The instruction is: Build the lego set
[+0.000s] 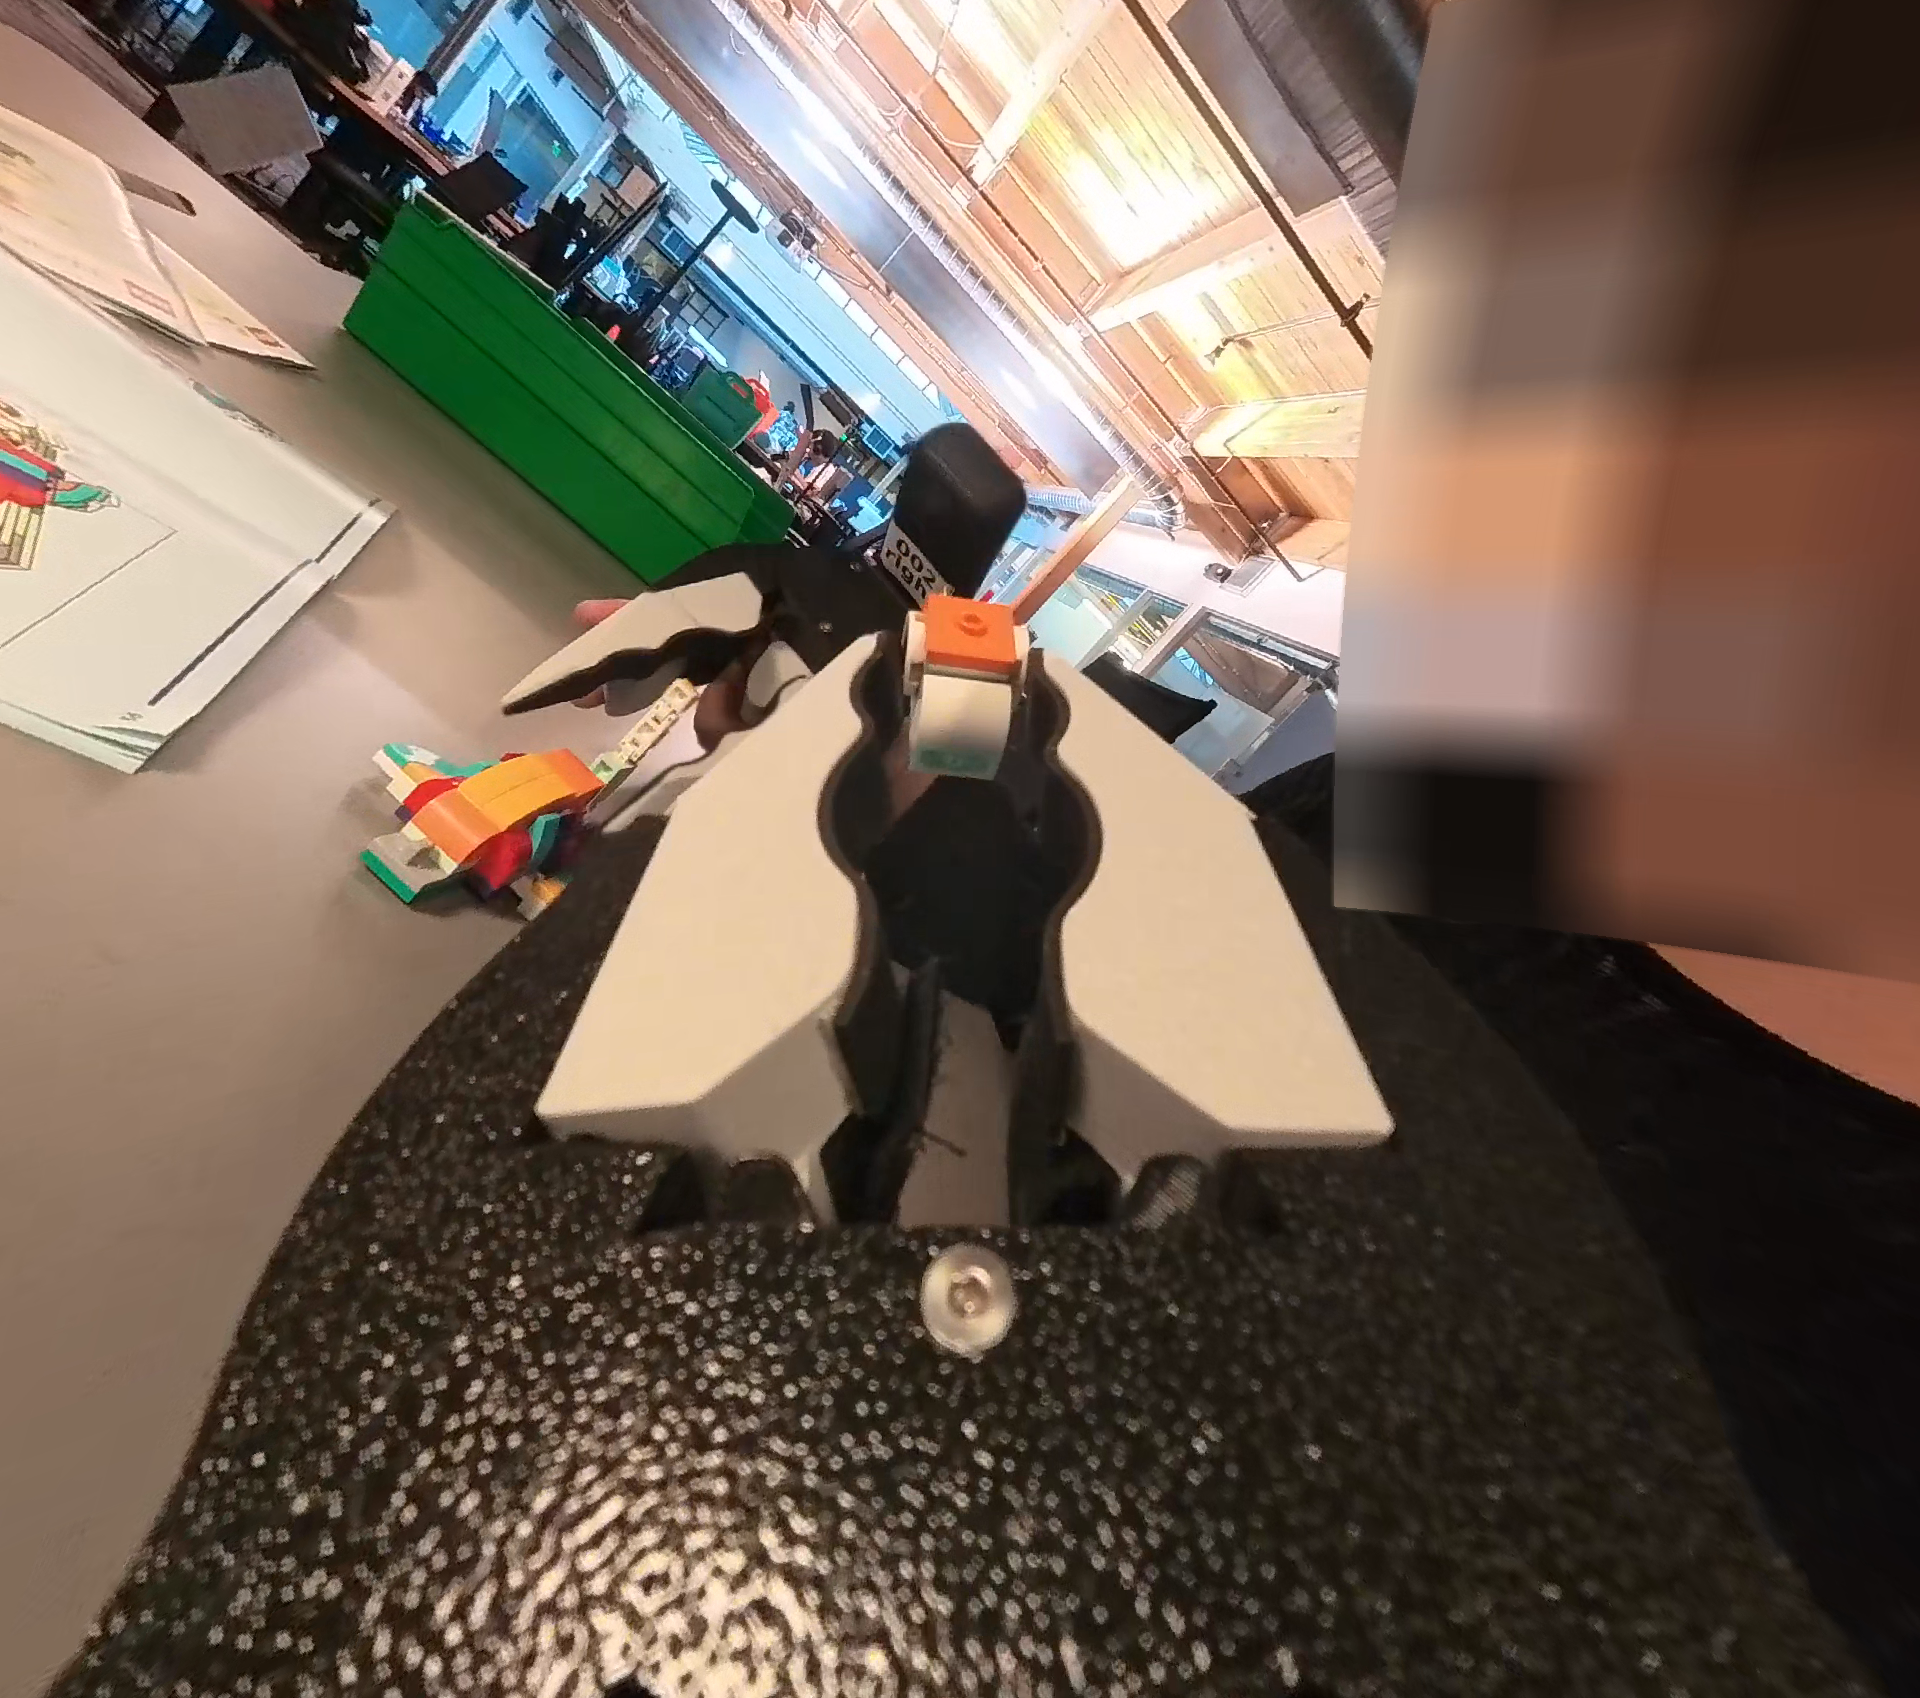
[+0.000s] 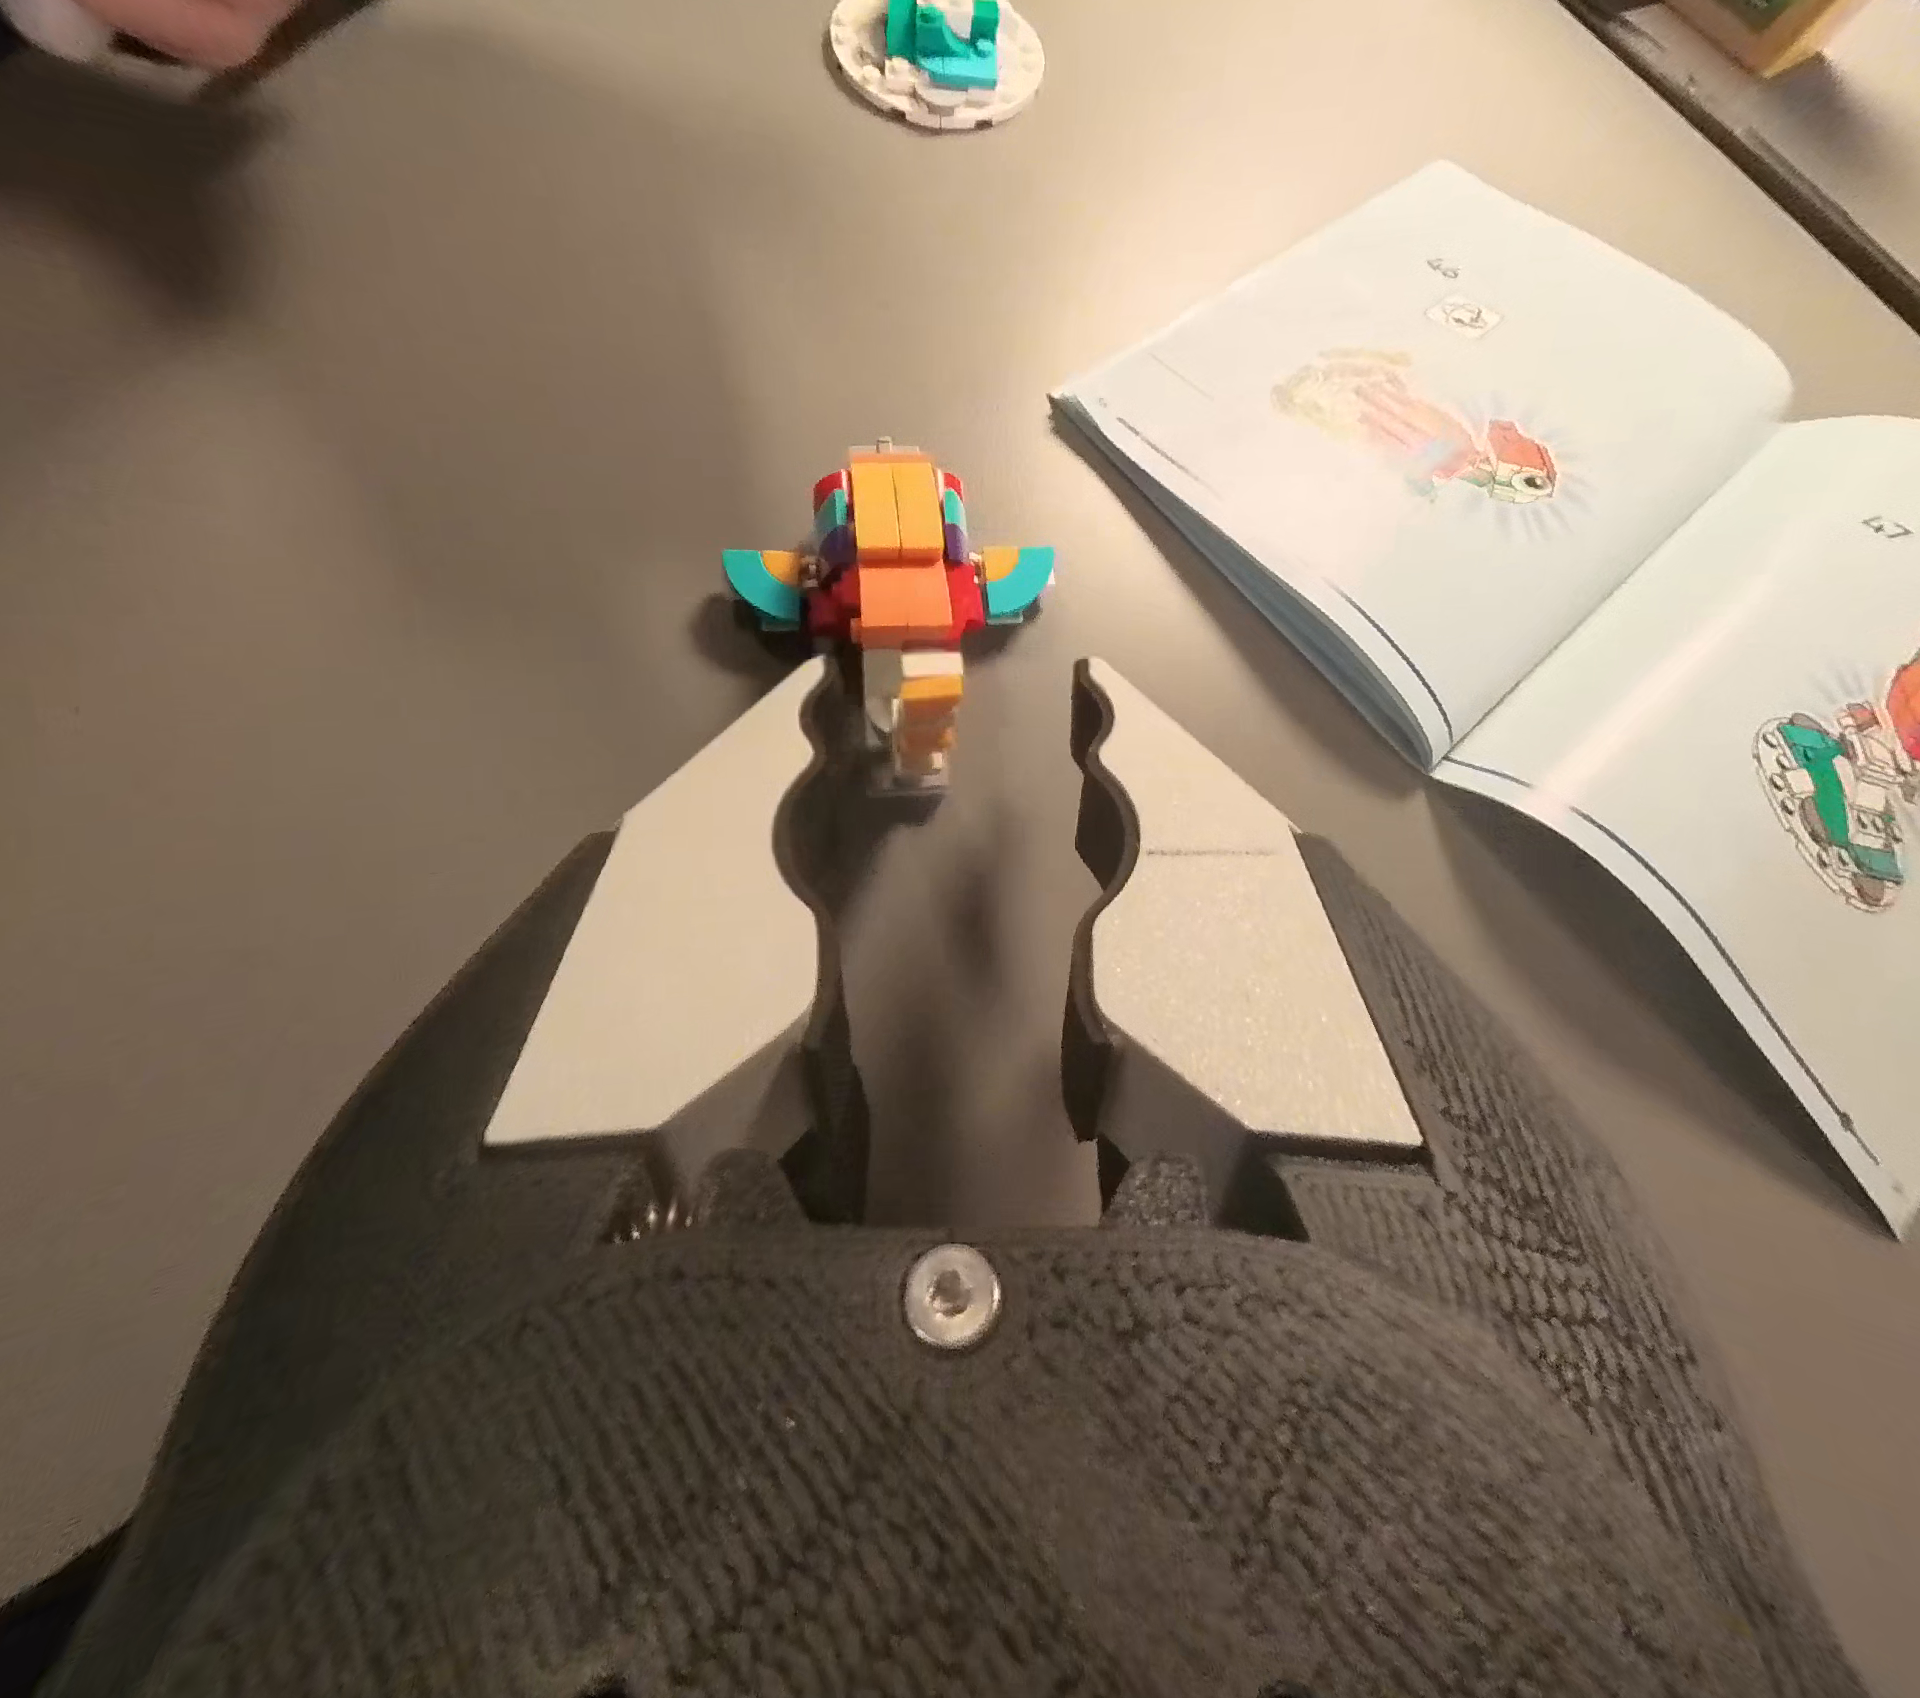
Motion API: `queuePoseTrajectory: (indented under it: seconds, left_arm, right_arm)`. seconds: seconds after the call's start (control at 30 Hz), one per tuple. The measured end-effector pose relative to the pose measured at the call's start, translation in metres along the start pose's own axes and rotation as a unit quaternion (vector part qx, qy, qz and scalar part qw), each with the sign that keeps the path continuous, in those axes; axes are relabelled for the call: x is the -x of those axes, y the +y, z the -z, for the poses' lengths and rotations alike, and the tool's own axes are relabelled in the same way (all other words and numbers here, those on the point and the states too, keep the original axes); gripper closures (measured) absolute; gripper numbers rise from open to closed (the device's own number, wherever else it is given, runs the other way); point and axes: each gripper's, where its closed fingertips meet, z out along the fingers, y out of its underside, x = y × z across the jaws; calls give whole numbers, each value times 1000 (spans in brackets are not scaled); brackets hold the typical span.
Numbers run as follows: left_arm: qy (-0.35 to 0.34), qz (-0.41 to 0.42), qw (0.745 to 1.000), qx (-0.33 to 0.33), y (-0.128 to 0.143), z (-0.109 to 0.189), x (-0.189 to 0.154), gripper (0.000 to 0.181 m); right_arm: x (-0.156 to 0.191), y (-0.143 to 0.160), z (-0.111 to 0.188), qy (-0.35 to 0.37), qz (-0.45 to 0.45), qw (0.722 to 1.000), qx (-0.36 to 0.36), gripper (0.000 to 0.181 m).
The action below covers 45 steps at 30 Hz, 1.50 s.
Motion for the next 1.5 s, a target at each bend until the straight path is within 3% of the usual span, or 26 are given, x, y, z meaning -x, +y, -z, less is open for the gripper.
queuePoseTrajectory:
  seconds: [0.03,0.27,0.53,0.77,0.97,1.27,1.5]
  left_arm:
    - [0,-1,1000,1,0,0,0,160]
    - [-14,-24,1000,11,3,-2,1,160]
    - [-63,-83,993,50,14,-4,14,161]
    - [-78,-110,989,63,19,-4,21,160]
    - [-118,-150,978,87,25,-5,36,160]
    - [-137,-195,970,56,14,-15,43,160]
    - [-155,-278,947,36,4,-32,49,160]
  right_arm:
    - [3,-2,0,-8,3,1000,-8,137]
    - [14,-8,-13,-64,40,997,-17,127]
    - [14,-8,-19,-125,5,992,-3,132]
    - [16,-8,-22,-145,26,989,-2,148]
    - [16,-7,-21,-177,55,983,-5,148]
    - [10,-3,-15,-215,106,971,-14,149]
    - [1,-1,-8,-218,146,964,-34,149]
